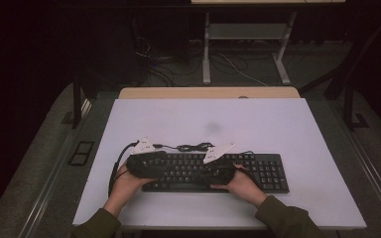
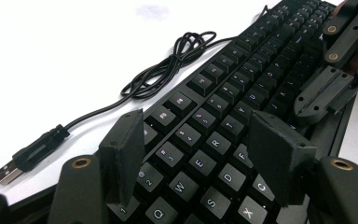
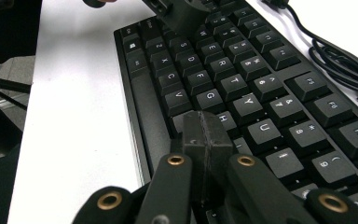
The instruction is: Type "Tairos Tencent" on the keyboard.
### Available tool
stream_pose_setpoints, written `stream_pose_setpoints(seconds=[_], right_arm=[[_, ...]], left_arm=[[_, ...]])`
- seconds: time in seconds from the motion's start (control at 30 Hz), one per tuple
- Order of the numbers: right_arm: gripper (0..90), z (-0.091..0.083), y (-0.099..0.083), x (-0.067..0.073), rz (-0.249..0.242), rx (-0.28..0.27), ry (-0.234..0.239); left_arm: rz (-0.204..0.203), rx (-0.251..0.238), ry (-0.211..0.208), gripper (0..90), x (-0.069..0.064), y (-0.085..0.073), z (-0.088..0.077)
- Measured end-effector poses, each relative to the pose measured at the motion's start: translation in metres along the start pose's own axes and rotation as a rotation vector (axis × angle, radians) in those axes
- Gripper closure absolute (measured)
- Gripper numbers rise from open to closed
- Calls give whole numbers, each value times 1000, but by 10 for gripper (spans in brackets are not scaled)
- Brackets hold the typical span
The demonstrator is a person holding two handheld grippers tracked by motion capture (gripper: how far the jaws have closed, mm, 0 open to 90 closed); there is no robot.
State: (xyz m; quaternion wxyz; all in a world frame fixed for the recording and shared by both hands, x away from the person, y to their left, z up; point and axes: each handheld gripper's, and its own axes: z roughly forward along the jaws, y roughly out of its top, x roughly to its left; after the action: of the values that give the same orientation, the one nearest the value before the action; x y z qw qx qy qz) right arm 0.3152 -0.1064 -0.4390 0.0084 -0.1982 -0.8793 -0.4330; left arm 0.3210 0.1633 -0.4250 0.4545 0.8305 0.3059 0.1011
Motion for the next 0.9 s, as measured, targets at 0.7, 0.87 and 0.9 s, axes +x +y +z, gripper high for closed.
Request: stream_pose_setpoints(seconds=[0.7,0.87,0.9], right_arm=[[871,-2,1,-1,1,7,-15],[775,-8,1,-4,18,-19,-19],[748,-9,1,-4,25,-23,-20]], left_arm=[[5,-8,10,363,0,1,-2],[9,-5,3,401,-1,2,-1],[13,-4,0,422,-1,2,0]])
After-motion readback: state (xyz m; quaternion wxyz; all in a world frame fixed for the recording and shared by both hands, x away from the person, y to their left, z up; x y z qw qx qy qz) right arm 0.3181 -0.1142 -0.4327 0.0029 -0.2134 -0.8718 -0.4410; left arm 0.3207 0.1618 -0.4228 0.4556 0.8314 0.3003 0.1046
